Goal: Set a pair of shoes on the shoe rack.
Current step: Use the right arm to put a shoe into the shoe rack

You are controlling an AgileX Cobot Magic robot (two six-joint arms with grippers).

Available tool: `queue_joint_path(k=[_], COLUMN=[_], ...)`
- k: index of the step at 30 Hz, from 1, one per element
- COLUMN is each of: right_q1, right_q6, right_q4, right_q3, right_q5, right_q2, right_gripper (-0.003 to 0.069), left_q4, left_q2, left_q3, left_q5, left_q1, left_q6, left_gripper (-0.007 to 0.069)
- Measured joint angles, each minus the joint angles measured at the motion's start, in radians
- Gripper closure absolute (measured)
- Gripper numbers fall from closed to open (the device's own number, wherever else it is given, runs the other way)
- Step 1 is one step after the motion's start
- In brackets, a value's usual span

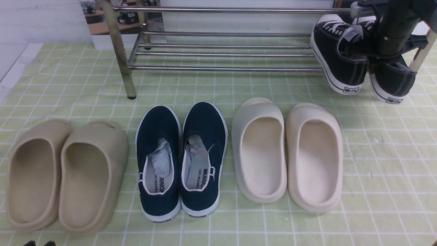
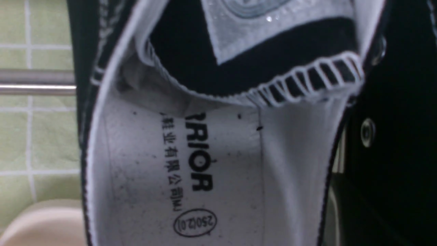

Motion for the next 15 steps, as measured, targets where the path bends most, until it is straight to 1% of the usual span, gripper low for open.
queue_joint_path(k=[3, 5, 7, 8, 9, 12, 13, 14, 15], right_q1=[-0.010, -0.017, -0.024, -0.024, -0.029, -0.029, -0.029, -0.029, -0.030], right_q6=[-0.029, -0.054, -0.067, -0.067, -0.072, -0.089, -0.098, -0.099, -0.112], right_q4=[0.030, 0.049, 0.059, 0.059, 0.063, 0.067, 0.067, 0.068, 0.073], right_q3=[0.000, -0.002, -0.009, -0.009, -0.009, -0.008, -0.005, -0.004, 0.012], right_q5=[-0.014, -0.023, -0.079, -0.079, -0.084, -0.061, -0.053, -0.051, -0.046], right_q2=[0.004, 0.004, 0.004, 0.004, 0.004, -0.008, -0.019, -0.022, -0.046], right_gripper=[0.0582, 0.0549, 0.0471, 0.0462, 0.0386, 0.0252, 0.0218, 0.0218, 0.0179], left_q4=[0.000, 0.000, 0.000, 0.000, 0.000, 0.000, 0.000, 0.000, 0.000], left_q2=[0.000, 0.000, 0.000, 0.000, 0.000, 0.000, 0.000, 0.000, 0.000], left_q3=[0.000, 0.000, 0.000, 0.000, 0.000, 0.000, 0.000, 0.000, 0.000], left_q5=[0.000, 0.000, 0.000, 0.000, 0.000, 0.000, 0.000, 0.000, 0.000], left_q1=[0.000, 0.000, 0.000, 0.000, 0.000, 0.000, 0.000, 0.000, 0.000], left_q6=[0.000, 0.000, 0.000, 0.000, 0.000, 0.000, 0.000, 0.000, 0.000], left_gripper=[0.0386, 0.0386, 0.0386, 0.0386, 0.0386, 0.0386, 0.0386, 0.0386, 0.0386])
